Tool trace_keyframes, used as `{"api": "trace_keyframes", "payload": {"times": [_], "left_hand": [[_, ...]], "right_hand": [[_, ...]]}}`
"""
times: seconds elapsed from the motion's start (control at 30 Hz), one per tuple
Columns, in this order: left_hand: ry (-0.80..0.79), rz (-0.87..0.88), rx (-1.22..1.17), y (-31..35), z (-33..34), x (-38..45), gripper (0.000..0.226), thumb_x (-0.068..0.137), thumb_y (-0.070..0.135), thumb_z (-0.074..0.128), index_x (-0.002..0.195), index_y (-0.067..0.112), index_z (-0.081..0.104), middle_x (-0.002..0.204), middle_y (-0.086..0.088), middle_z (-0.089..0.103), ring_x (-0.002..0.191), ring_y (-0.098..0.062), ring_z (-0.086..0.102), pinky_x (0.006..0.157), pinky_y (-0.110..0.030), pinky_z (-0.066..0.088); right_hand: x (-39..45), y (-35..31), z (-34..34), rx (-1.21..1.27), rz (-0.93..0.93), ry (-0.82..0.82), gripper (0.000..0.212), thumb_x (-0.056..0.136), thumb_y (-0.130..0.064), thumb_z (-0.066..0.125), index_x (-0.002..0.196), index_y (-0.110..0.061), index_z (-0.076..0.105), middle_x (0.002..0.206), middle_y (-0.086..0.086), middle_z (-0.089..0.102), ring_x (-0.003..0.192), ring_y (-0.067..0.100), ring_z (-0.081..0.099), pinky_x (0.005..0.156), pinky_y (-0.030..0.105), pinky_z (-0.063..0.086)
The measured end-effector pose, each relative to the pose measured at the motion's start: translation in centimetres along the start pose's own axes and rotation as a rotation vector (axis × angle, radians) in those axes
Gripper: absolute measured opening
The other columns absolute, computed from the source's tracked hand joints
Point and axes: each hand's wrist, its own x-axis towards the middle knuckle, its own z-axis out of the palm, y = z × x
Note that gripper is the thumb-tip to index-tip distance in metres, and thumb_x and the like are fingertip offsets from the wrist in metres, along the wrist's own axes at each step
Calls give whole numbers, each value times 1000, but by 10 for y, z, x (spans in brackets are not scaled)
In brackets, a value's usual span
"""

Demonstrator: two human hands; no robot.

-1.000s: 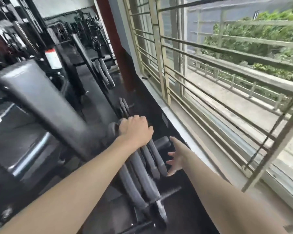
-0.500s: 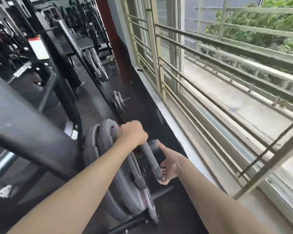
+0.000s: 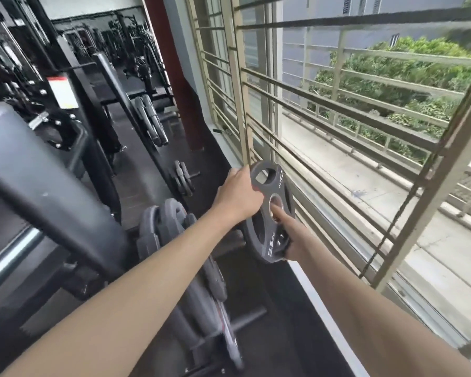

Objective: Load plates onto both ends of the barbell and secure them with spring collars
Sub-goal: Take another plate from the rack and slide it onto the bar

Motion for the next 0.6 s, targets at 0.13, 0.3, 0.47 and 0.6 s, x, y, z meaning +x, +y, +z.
{"api": "trace_keyframes", "payload": {"times": [0.13,0.3,0.47,0.6], "left_hand": [[112,-66,-57,-8,-45,-46,61,93,26,54,149,13,35,148,-9,38,127,-31,49,100,-36,40],[290,-145,-93,-33,-97,-143,48,99,30,49,143,11,41,143,-10,45,124,-32,51,102,-39,42],[332,-134,-298,-77,-136,-283,47,100,21,52,145,13,43,137,-7,56,117,-23,58,101,-39,46],[460,-218,-353,-108,-167,-397,34,100,21,54,135,19,52,118,1,61,106,-20,60,94,-32,48]], "right_hand": [[-47,-5,28,-28,-181,-58,88,70,-62,82,131,-3,62,127,19,68,111,40,67,96,57,54],[-120,25,66,118,-316,-347,76,95,-68,41,138,-9,60,137,25,61,125,40,59,115,55,36],[-215,86,108,84,-300,-450,69,94,-54,58,139,-1,58,137,28,57,127,43,54,117,61,31],[-302,147,149,48,-236,-504,64,94,-52,60,139,-6,60,140,26,58,132,44,53,115,60,35]]}}
